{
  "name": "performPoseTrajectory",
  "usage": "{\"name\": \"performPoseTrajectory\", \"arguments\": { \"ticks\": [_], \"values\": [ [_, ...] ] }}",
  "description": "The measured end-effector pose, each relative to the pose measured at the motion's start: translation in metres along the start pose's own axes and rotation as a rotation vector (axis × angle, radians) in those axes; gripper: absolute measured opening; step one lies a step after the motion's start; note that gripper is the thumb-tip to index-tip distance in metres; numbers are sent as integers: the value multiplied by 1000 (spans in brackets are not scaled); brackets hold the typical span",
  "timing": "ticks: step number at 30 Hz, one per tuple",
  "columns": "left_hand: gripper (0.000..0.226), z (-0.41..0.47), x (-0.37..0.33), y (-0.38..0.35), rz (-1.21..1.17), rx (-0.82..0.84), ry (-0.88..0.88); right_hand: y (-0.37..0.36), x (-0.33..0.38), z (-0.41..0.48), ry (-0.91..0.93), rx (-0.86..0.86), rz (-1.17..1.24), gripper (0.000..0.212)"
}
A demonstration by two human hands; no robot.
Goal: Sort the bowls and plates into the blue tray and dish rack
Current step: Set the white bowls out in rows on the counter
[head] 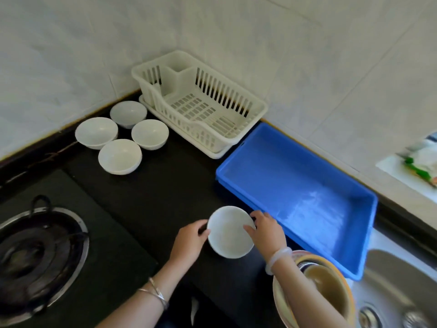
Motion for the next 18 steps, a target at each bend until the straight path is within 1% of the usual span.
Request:
{"name": "performPoseTrajectory", "arguments": {
  "ticks": [3,7,12,15,18],
  "values": [
    [41,-3,3,-5,-32,-8,29,-1,-3,-4,-19,-39,29,26],
    [43,-4,8,-12,-109,34,74,0,-4,-3,-53,-41,16,19],
    [47,-10,17,-24,-451,99,156,5,-3,-3,-37,-23,42,4],
    [50,-11,15,-26,-550,123,163,6,-5,-3,-24,-4,66,5],
    [50,-11,14,-29,-629,164,205,6,-11,-5,-40,-10,159,20]
  ]
}}
Point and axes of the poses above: each hand's wrist, its own z-axis towards the middle knuckle, its own y-axis out of the back of the hand, x = y × z, the point moved 6 cm from there along z, towards the middle knuckle, and after that the axes turned 5 degrees about z, right-handed, at the moved point
